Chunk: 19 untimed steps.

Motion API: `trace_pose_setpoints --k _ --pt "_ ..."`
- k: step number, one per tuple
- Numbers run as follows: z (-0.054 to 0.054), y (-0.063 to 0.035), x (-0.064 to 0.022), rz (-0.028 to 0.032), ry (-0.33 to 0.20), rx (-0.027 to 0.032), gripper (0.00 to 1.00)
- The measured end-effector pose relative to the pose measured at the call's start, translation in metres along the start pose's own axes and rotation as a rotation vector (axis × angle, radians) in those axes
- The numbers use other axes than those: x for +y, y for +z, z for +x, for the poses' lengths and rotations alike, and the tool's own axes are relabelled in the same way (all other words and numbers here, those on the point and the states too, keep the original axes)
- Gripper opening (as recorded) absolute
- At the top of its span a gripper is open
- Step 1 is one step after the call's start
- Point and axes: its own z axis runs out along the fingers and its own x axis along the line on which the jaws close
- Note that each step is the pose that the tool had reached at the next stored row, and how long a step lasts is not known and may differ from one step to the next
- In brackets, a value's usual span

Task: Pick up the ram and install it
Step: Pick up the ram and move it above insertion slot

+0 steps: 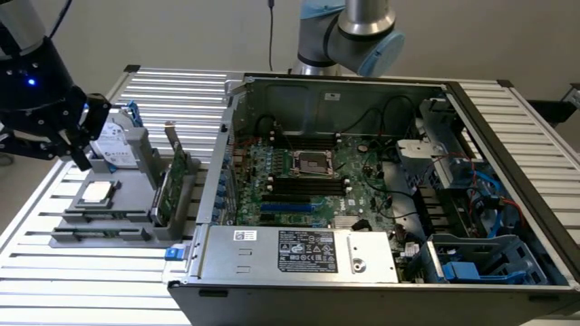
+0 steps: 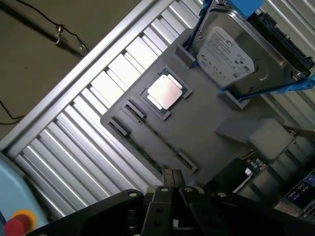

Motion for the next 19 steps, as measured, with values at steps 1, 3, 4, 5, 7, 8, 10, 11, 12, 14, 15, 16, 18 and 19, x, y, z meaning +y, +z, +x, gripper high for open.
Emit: trace_pose_setpoints --k 1,3,4,5,7,8,10,11,12,14,15,16,18,19 --pt "0.0000 0.0004 0.0000 0.0007 -0.018 0.0004 0.11" --pt "0.0000 0.0012 -0.0001 0.0019 -0.054 0.0014 0.11" --pt "0.0000 0.0015 -0.0001 0.0025 -0.072 0.0019 0.11" --pt "0.0000 0.0019 -0.0001 0.0031 -0.090 0.0024 0.11" --pt "0.0000 0.0027 -0.0001 0.0044 -0.127 0.0034 0.11" --pt "-0.0001 0.0031 -0.0001 0.0049 -0.145 0.0040 0.11" --pt "-0.0001 0.0039 -0.0002 0.0061 -0.181 0.0049 0.11" --pt "-0.0001 0.0043 -0.0002 0.0068 -0.200 0.0054 0.11" --pt "-0.0001 0.0047 -0.0002 0.0073 -0.218 0.0060 0.11" --pt "-0.0001 0.0056 -0.0002 0.0084 -0.254 0.0070 0.11" --pt "-0.0001 0.0061 -0.0003 0.0089 -0.272 0.0075 0.11" --pt "-0.0001 0.0066 -0.0003 0.0092 -0.290 0.0082 0.11" --pt "-0.0001 0.0077 -0.0003 0.0100 -0.326 0.0094 0.11" --pt "-0.0001 0.0083 -0.0004 0.0104 -0.346 0.0101 0.11"
